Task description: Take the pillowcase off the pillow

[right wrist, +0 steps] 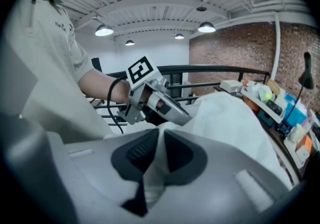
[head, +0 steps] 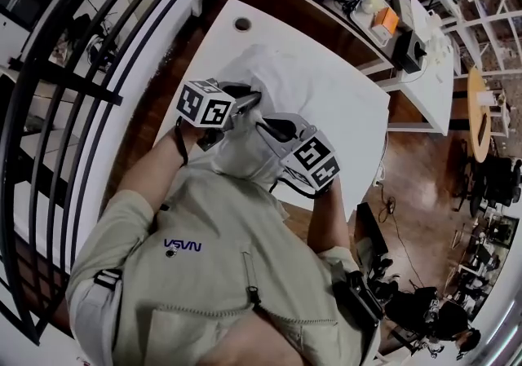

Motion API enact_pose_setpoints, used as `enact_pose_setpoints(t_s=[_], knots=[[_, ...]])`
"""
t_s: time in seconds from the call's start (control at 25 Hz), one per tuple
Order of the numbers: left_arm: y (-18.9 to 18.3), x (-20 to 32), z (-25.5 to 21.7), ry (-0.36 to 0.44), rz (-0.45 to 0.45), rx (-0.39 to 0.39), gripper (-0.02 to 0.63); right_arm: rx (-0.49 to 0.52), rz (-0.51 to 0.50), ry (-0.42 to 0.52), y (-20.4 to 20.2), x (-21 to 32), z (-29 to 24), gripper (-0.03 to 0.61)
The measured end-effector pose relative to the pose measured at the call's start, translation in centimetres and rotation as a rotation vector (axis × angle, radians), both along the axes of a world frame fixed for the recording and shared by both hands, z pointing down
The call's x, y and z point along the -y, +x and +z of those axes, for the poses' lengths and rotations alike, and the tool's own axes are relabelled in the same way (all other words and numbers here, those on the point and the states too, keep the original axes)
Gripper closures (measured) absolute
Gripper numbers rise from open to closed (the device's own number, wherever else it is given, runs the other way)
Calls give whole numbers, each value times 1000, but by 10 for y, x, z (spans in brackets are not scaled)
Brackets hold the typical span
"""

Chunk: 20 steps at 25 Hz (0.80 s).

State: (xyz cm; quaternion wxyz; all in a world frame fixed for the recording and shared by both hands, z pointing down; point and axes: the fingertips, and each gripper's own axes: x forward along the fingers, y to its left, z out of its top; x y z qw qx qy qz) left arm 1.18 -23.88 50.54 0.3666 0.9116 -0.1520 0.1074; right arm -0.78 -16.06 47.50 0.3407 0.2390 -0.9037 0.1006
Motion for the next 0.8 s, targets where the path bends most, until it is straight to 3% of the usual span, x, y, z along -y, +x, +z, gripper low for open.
enact_pose_setpoints(t_s=[0.12, 0.24, 0.28, 0.32, 0.36, 0.44, 0.56, 0.68, 0.76, 0.8], knots=[[-5, -5, -4, 68, -9, 30, 580, 66, -39, -30, 0, 0, -12, 510], [-9, -15, -6, 151, -11, 91, 581, 319, -17, -17, 3, 20, -68, 486], [-8, -20, -7, 179, -7, 111, 583, 347, 9, 28, 8, 34, -85, 486], [-7, -24, -9, 201, -3, 124, 583, 312, 34, 91, 14, 51, -96, 481], [-5, -27, -12, 220, 1, 132, 583, 230, 48, 157, 18, 67, -99, 435], [-2, -33, -14, 254, 14, 142, 583, 33, 27, 250, 16, 92, -91, 412], [3, -40, -19, 306, 32, 167, 583, -210, -73, 293, -1, 111, -65, 368], [2, -43, -22, 347, 35, 202, 584, -419, -149, 314, -7, 122, -40, 366], [-1, -45, -21, 364, 29, 215, 584, -421, -126, 329, -11, 129, -41, 522], [-2, -47, -21, 372, 27, 218, 584, -399, -102, 338, -12, 133, -45, 542]])
